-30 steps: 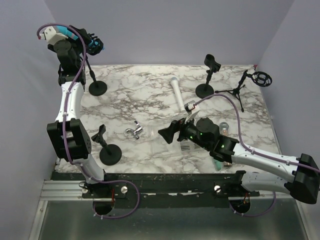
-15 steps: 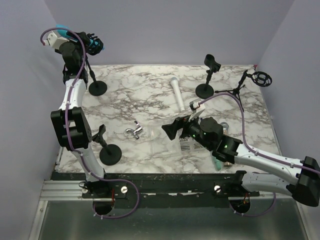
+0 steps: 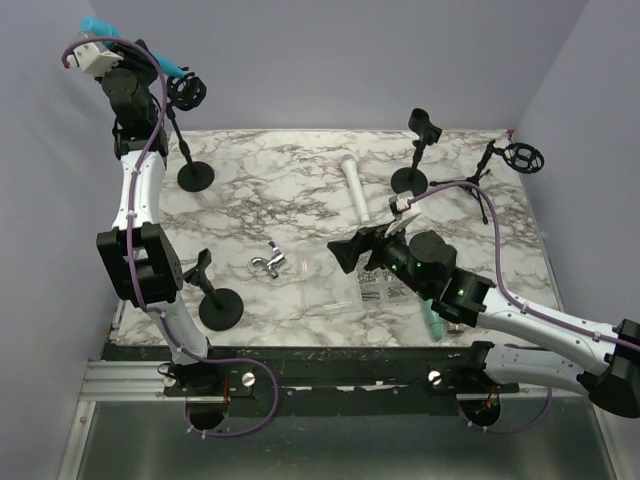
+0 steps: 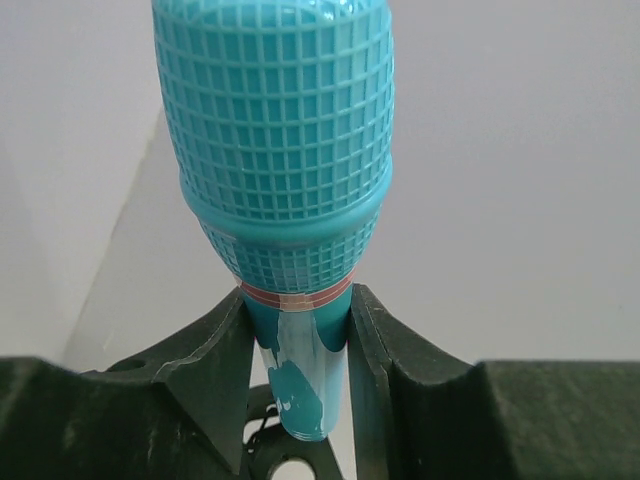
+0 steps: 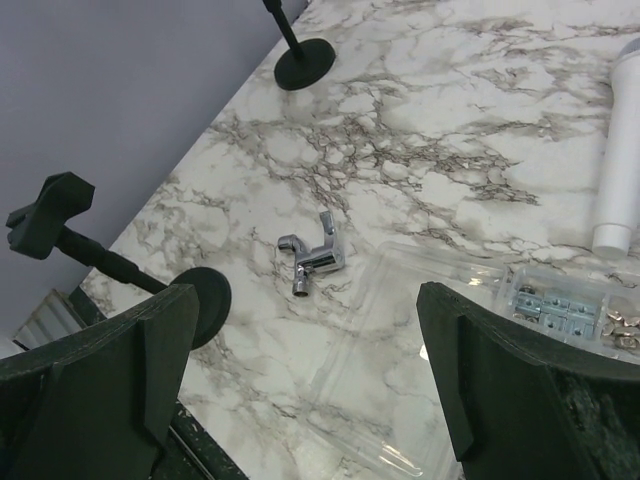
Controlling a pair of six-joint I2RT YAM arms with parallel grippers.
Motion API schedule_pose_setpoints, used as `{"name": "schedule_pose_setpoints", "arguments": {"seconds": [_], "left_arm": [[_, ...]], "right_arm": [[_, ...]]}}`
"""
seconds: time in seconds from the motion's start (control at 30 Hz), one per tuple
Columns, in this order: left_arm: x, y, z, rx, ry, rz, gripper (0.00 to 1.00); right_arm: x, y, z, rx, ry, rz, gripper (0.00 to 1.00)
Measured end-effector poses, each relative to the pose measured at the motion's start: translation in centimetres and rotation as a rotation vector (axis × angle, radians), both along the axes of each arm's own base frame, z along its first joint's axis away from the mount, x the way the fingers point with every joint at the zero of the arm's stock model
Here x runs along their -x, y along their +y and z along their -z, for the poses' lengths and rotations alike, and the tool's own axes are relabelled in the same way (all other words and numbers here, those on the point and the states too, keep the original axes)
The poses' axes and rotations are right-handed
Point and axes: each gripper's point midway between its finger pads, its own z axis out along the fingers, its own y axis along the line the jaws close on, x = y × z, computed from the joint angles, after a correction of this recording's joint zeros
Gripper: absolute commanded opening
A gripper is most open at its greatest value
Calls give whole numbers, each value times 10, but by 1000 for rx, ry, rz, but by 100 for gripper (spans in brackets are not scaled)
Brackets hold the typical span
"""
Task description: Remove the microphone from the stand
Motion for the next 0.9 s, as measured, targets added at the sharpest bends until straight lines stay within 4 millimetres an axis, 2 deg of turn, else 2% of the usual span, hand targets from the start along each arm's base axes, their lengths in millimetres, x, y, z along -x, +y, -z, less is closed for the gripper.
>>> {"name": "schedule_pose_setpoints", "arguments": {"seconds": [0.13,0.27,0.43,0.5,0.57,0.63,0.7,0.9], "left_arm": [[21,0,-34,-57,-47,-41,4],[57,-10,-68,-163,-74,-119,4],[109,-59,-116,-296,-126,-116,4],[122,-82,-126,-320,-130,-74,3],[132,-108,-127,-328,-109,0,2],[136,-131,-115,-322,-70,87,0],[134,-158,-88,-302,-6,209,0],[103,-243,26,-227,341,580,0]], "right_arm": [[-1,-2,-3,-8,-2,11,100],[1,-3,1,-2,21,13,100],[4,-7,-2,-15,42,16,100],[7,-10,-7,-34,43,20,100],[9,-15,-17,-68,39,25,100],[13,-21,-28,-115,36,32,100],[18,-28,-37,-163,34,37,100],[33,-50,-57,-259,39,46,100]]}}
